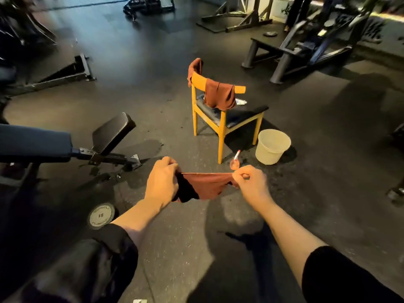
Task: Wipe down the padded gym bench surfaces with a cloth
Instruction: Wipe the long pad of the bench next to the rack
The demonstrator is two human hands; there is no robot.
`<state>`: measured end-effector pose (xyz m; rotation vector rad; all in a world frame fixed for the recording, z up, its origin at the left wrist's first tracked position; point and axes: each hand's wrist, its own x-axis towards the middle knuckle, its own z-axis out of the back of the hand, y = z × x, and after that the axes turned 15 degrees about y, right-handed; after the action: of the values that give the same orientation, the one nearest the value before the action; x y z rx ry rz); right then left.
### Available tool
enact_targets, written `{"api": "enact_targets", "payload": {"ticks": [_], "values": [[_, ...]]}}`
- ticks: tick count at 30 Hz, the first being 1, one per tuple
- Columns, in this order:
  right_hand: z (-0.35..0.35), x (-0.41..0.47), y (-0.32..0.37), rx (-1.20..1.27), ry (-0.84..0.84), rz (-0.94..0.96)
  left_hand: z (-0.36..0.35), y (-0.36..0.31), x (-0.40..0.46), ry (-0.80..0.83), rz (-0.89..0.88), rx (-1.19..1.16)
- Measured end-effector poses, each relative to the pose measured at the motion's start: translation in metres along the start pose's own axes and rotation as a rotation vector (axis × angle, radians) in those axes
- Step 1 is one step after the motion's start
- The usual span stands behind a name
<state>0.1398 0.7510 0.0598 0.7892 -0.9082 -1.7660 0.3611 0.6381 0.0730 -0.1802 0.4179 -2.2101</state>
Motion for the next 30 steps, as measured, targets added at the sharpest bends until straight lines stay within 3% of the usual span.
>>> {"api": "enact_targets", "payload": {"ticks": [5,8,10,13,17,27,30], "values": [[0.038,0.085,0.002,0.014,0.0,0.076,0.008,-0.021,0.069,-0.177,0.11,0.014],[0.042,0.132,0.003,0.109,0.051,0.059,0.009,-0.021,0.109,-0.29,0.172,-0.127],[0.042,0.162,0.008,0.139,0.062,0.082,0.01,-0.019,0.14,-0.276,0.202,-0.282],[0.041,0.211,0.026,0.077,0.079,0.16,0.008,-0.02,0.192,-0.198,0.067,-0.43],[0.046,0.288,0.052,0.002,0.081,0.281,0.014,-0.016,0.274,-0.221,-0.009,-0.568],[0.106,0.477,0.117,-0.068,0.067,0.34,0.088,0.018,0.446,-0.375,0.074,-0.506],[0.112,0.533,0.129,-0.056,0.136,0.39,0.095,0.033,0.486,-0.434,0.121,-0.49]]}}
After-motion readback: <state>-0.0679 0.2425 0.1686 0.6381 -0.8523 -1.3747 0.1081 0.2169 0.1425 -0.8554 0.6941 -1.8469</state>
